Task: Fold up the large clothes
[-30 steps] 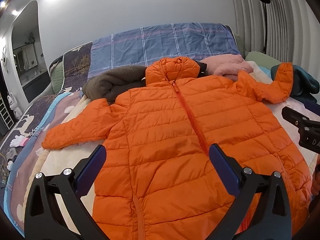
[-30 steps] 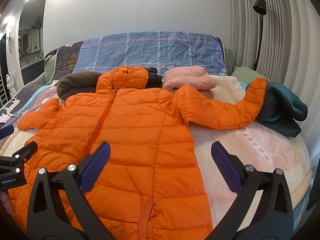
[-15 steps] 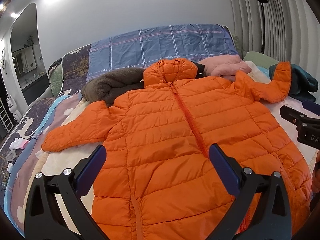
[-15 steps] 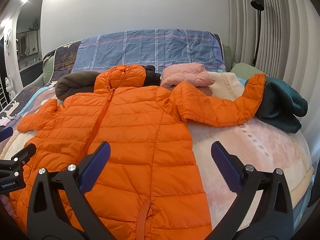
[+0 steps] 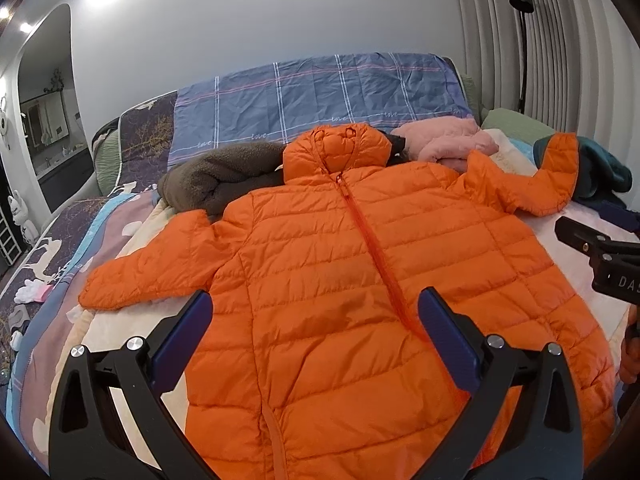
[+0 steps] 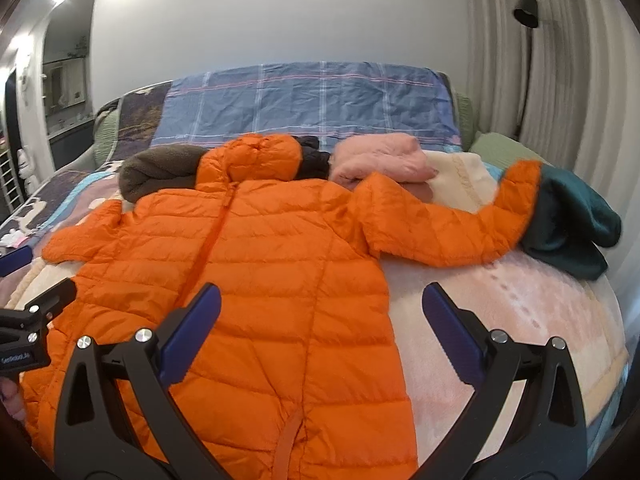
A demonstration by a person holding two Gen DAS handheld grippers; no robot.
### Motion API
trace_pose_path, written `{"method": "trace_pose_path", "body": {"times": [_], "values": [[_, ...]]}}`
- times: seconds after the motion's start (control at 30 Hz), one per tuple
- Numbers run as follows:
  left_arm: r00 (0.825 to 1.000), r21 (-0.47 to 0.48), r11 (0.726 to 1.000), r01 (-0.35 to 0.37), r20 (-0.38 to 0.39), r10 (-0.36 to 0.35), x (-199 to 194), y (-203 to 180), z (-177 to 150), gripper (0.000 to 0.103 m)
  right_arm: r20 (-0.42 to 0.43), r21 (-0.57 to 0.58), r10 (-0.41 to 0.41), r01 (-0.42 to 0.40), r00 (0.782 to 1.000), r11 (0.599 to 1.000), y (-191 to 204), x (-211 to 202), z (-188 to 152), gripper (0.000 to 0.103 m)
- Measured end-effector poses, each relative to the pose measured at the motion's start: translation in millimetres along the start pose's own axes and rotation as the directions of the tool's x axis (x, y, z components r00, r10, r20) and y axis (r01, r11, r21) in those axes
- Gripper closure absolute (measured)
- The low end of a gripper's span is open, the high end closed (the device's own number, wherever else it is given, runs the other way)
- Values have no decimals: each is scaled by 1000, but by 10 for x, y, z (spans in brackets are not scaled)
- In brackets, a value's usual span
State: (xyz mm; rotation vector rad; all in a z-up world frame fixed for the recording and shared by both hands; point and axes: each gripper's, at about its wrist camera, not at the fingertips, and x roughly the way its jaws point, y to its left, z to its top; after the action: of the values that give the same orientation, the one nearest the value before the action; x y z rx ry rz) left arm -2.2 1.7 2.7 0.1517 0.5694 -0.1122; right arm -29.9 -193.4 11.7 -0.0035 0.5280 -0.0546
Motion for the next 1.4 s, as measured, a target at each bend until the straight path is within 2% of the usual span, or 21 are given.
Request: {"method": "trace_pose_path", "body": {"times": [0.17,0.3,0.33,0.37,0.43,0.47,0.53,0.6,0.67,0.73,0.8,0.9,1.03,1.07,1.1,1.13,1.17,1.27,1.3,1.4], "values": [[1000,-35,999,23,-3,-23,154,135,252,1,20,-28,108,-107,994,994,-116,215,449,2],[999,-57,998,34,-12,-34,364,234,415,1,-33,7,178,-178,983,984,-220,730,956,2],[999,-56,998,37,-18,-38,427,244,445,1,-60,25,201,-200,978,979,-240,939,1112,10],[999,-56,998,35,-23,-36,470,255,458,1,-83,41,225,-222,971,974,-245,1109,1235,26],[999,-56,998,33,-32,-35,557,279,482,1,-149,89,282,-271,948,958,-265,1528,1497,42],[999,-55,998,34,-36,-36,617,299,491,1,-177,127,316,-296,932,947,-279,1786,1642,46],[999,-52,998,25,-43,-27,703,348,497,1,-207,187,360,-324,910,927,-296,2209,1856,47],[999,-56,998,6,-50,-9,811,432,499,1,-225,227,376,-327,899,917,-273,2610,2048,46],[998,-78,997,-11,-56,7,900,546,494,1,-249,241,386,-329,888,913,-190,3050,2237,37],[998,-104,994,-24,-64,18,973,652,482,1,-292,246,396,-332,871,911,-85,3499,2388,33],[997,-127,992,-30,-71,21,1029,755,466,1,-311,255,397,-327,863,910,-9,3803,2462,29],[996,-133,990,-50,-79,40,1104,871,434,1,-335,275,400,-318,853,907,97,4207,2519,18],[993,-119,990,-74,-100,62,1200,942,415,1,-372,291,388,-291,843,911,215,4637,2477,16],[992,-115,990,-78,-105,66,1223,952,415,1,-390,281,374,-278,841,918,258,4713,2443,23],[992,-114,990,-79,-107,67,1232,959,416,1,-394,272,365,-272,844,923,286,4752,2435,37],[992,-114,990,-80,-107,67,1234,965,417,1,-393,266,366,-277,843,923,313,4767,2424,79],[992,-117,990,-81,-107,69,1226,968,423,1,-388,276,389,-297,836,914,329,4736,2420,89],[993,-131,987,-91,-93,79,1133,1004,436,1,-293,263,440,-371,849,891,335,4356,2508,95],[993,-136,986,-92,-87,80,1104,1019,442,1,-248,251,480,-423,841,871,330,4123,2546,95],[993,-163,980,-115,-55,107,928,1129,435,1,-149,130,601,-587,785,799,313,3297,2542,96]]}}
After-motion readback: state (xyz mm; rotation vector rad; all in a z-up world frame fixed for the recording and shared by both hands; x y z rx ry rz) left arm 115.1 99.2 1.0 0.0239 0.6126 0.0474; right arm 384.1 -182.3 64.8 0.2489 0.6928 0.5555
